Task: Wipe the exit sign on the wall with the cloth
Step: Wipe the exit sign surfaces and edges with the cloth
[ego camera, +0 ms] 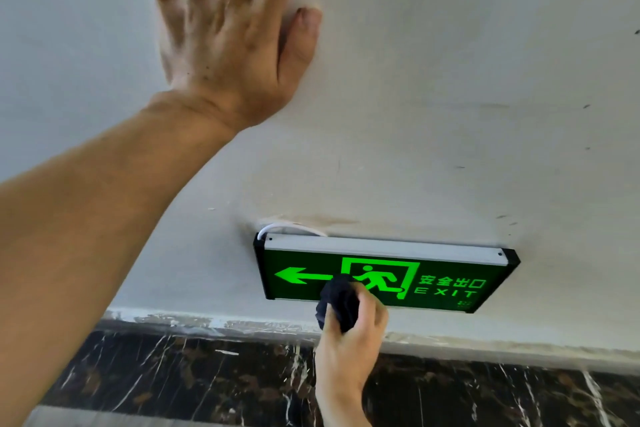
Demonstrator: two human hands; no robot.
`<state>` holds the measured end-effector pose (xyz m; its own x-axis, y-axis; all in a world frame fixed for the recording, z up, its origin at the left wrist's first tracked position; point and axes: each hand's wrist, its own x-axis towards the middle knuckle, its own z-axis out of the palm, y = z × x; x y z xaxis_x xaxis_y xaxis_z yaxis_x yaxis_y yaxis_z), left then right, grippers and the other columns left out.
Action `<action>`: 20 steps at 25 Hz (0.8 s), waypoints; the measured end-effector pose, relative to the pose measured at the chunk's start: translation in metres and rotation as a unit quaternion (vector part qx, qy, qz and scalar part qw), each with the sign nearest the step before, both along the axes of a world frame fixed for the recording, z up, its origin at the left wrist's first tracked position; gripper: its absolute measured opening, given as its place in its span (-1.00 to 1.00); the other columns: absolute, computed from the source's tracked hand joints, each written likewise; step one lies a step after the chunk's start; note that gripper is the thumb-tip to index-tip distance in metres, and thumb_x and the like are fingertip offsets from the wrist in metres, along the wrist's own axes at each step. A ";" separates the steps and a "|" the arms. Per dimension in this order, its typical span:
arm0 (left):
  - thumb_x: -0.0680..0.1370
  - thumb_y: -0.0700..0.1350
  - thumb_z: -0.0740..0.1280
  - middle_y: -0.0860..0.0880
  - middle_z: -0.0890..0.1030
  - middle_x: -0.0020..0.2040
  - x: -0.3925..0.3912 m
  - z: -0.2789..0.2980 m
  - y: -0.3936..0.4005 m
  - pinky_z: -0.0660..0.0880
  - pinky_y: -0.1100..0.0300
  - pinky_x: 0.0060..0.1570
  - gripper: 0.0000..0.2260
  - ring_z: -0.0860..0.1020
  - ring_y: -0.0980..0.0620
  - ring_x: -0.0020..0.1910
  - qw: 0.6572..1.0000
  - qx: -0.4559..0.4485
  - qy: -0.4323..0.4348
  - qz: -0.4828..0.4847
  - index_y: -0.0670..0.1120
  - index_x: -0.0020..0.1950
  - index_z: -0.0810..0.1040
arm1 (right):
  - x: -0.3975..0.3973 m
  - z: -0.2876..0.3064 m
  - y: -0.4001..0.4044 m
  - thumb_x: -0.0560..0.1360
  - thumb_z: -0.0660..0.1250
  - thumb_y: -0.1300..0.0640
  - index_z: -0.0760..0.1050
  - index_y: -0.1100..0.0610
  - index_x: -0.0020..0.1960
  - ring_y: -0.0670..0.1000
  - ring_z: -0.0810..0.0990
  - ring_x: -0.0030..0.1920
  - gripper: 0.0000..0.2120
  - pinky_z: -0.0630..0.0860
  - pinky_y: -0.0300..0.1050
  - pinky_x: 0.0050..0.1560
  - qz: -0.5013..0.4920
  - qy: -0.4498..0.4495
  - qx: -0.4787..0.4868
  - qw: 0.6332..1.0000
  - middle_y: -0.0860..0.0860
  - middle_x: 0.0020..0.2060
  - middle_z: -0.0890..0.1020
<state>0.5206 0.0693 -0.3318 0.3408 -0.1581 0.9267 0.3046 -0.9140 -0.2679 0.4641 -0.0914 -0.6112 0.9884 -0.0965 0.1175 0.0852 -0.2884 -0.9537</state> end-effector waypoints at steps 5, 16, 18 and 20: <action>0.59 0.01 0.24 -0.33 0.60 0.24 -0.002 0.004 -0.003 0.45 -0.33 0.11 -0.58 0.58 -0.37 0.10 1.000 0.017 -0.003 0.000 -0.22 0.35 0.52 | -0.033 0.001 0.059 0.34 0.49 0.37 0.59 0.07 0.11 0.01 0.55 0.10 -0.61 0.48 -0.22 0.12 0.102 -0.008 -0.017 0.995 -0.02 0.08 0.50; 0.63 0.04 0.15 -0.33 0.49 0.39 0.001 0.001 -0.001 0.30 -0.40 0.29 -0.54 0.32 -0.24 0.32 0.999 0.028 -0.027 -0.005 -0.09 0.49 0.28 | 0.003 0.001 -0.039 0.39 0.42 0.36 0.54 -0.13 -0.05 0.03 0.60 0.06 -0.62 0.50 0.09 0.17 -0.044 0.164 0.242 0.955 -0.02 0.00 0.63; 0.65 0.06 0.12 -0.33 0.44 0.43 0.001 0.000 0.002 0.26 -0.42 0.32 -0.52 0.29 -0.26 0.37 0.999 0.020 -0.027 -0.009 -0.08 0.54 0.26 | 0.028 0.001 -0.093 0.42 0.38 0.39 0.56 -0.05 -0.06 0.16 0.60 0.03 -0.67 0.52 0.18 0.12 -0.128 0.213 0.323 0.913 0.07 -0.04 0.63; 0.66 0.07 0.10 -0.32 0.40 0.46 0.001 -0.002 0.005 0.25 -0.44 0.34 -0.51 0.32 -0.34 0.40 0.999 0.023 -0.029 -0.013 -0.06 0.56 0.23 | 0.052 -0.003 -0.142 0.47 0.34 0.35 0.56 0.00 0.04 0.17 0.58 0.03 -0.71 0.53 0.13 0.03 -0.171 0.267 0.362 0.877 0.09 -0.03 0.61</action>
<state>0.5211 0.0739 -0.3336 0.2828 -0.2085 0.9362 0.2967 -0.9092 -0.2921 0.5160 -0.2339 -0.6145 0.7829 -0.2555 -0.5673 -0.4020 0.4881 -0.7747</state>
